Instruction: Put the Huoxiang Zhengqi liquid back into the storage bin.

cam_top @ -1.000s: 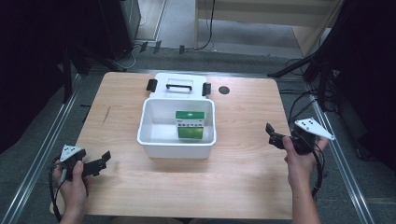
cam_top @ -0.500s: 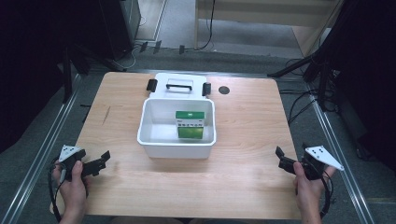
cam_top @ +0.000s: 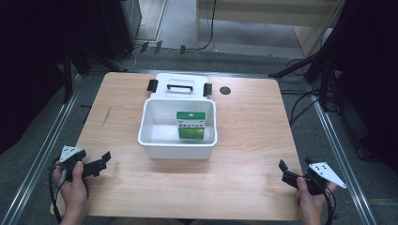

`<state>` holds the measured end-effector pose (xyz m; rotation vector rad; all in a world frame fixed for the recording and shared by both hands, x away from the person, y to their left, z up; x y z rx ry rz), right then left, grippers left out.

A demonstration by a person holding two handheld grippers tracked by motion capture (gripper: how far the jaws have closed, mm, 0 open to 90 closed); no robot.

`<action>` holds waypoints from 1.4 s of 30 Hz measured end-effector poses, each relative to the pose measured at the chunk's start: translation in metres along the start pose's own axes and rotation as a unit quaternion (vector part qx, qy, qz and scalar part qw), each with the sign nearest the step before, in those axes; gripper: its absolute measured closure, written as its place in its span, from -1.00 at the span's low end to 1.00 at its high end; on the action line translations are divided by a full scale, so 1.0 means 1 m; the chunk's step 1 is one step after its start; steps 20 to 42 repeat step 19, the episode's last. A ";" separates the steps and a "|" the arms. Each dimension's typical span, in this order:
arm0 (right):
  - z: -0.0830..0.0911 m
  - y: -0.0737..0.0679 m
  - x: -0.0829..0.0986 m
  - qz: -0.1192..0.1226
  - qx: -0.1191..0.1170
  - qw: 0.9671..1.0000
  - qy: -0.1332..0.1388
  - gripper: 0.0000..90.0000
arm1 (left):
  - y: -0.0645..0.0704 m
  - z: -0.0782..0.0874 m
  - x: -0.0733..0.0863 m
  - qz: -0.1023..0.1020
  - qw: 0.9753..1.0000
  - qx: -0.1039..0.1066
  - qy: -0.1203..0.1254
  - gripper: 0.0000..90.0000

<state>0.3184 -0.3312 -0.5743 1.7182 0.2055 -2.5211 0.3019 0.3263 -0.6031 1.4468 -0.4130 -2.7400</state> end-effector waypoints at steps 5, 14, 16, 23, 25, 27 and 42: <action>-0.001 0.002 0.001 -0.012 0.000 1.000 -0.001 -1.00 | 0.000 0.000 0.000 0.000 1.000 0.002 0.000 -0.99; -0.003 -0.003 0.003 0.003 -0.002 1.000 -0.010 -1.00 | 0.000 -0.001 0.000 0.000 1.000 0.004 -0.003 -0.99; -0.003 -0.003 0.003 0.001 -0.006 1.000 -0.010 -1.00 | 0.000 -0.001 0.000 -0.001 1.000 0.004 -0.004 -0.99; -0.003 -0.003 0.003 0.000 -0.008 1.000 -0.010 -1.00 | 0.000 -0.001 0.001 -0.001 1.000 0.004 -0.007 -0.99; -0.003 -0.003 0.003 0.000 -0.008 1.000 -0.010 -1.00 | 0.000 -0.001 0.001 -0.001 1.000 0.004 -0.007 -0.99; -0.003 -0.003 0.003 0.000 -0.008 1.000 -0.010 -1.00 | 0.000 -0.001 0.001 -0.001 1.000 0.004 -0.007 -0.99; -0.003 -0.003 0.003 0.000 -0.008 1.000 -0.010 -1.00 | 0.000 -0.001 0.001 -0.001 1.000 0.004 -0.007 -0.99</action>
Point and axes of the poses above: each handheld gripper's, and its own axes: z roughly backward along the jaws, x roughly out of its underside, y roughly to its right, the point moved 9 cm from there along -z, roughly forward along the jaws, and after that the axes turned 4 degrees about x, right-handed, at the moved point
